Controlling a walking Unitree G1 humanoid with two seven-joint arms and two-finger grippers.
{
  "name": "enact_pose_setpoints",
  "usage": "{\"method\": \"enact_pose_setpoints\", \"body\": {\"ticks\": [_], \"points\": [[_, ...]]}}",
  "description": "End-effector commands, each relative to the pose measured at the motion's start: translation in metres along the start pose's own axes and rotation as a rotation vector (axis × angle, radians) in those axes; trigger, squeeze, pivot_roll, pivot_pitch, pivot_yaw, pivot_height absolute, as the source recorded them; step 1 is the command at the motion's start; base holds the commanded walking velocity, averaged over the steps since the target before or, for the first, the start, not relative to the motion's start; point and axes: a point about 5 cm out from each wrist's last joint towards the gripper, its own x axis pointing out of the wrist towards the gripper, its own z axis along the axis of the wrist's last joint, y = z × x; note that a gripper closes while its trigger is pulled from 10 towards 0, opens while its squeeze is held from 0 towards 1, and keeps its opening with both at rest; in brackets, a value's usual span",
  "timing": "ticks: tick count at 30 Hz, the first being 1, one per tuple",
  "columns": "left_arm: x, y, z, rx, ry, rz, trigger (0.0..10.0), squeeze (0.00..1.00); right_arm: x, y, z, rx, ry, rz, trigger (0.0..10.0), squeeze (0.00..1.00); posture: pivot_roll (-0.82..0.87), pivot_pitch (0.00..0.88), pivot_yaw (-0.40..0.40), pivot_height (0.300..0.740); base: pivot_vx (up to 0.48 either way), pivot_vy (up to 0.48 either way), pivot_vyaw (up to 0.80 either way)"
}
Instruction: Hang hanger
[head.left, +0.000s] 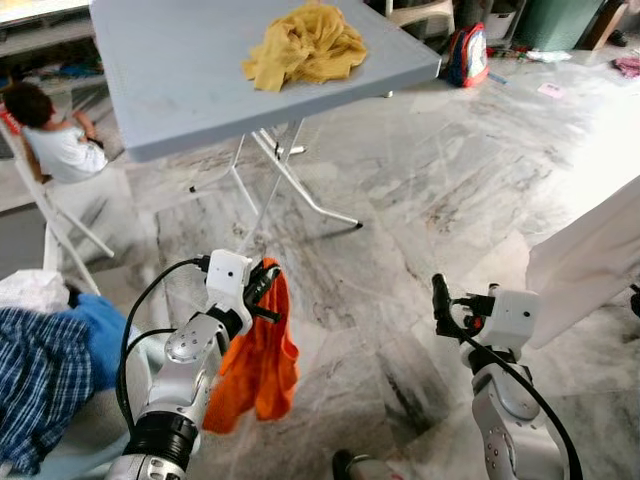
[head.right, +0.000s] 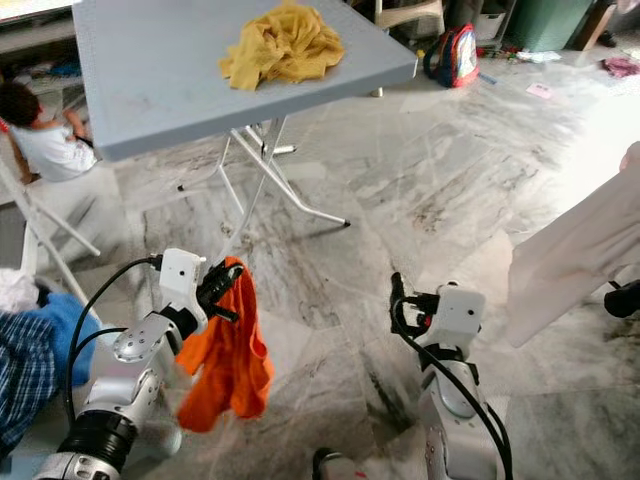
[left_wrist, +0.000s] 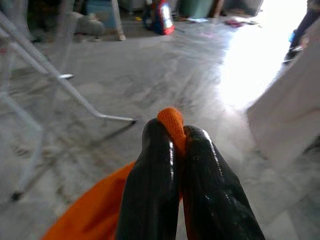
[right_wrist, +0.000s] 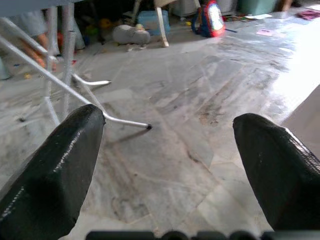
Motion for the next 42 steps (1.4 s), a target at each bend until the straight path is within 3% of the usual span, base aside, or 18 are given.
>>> {"method": "enact_pose_setpoints", "body": {"ticks": [1,6,18,32,42], "points": [[-0.003,-0.007,-0.004,0.008,-0.001,-0.037,10.0,0.00,0.000,0.001,0.004,-0.002,-0.011,0.001,10.0,0.00,-0.12,0.164,0.011,0.740,0.277,0.000,-0.80],[-0.004,-0.020,-0.011,-0.009,0.008,-0.076,10.0,0.00,-0.001,0.001,0.003,0.001,-0.007,0.000,10.0,0.00,-0.12,0.161,0.010,0.740,0.293,0.000,-0.80],[-0.003,-0.027,-0.018,-0.014,0.028,-0.097,10.0,0.00,0.002,0.003,0.000,0.003,0.004,0.003,10.0,0.00,-0.12,0.106,0.003,0.740,0.290,0.000,-0.80],[-0.005,-0.022,-0.031,-0.003,0.096,-0.105,10.0,0.00,-0.002,-0.002,-0.021,0.016,0.078,-0.018,10.0,0.00,-0.11,0.037,0.012,0.740,0.155,0.000,-0.80],[-0.004,-0.020,-0.029,-0.037,0.059,-0.052,10.0,0.00,0.003,-0.007,-0.016,0.020,0.036,-0.048,10.0,0.00,-0.11,0.077,0.021,0.740,0.000,0.000,-0.39]]}}
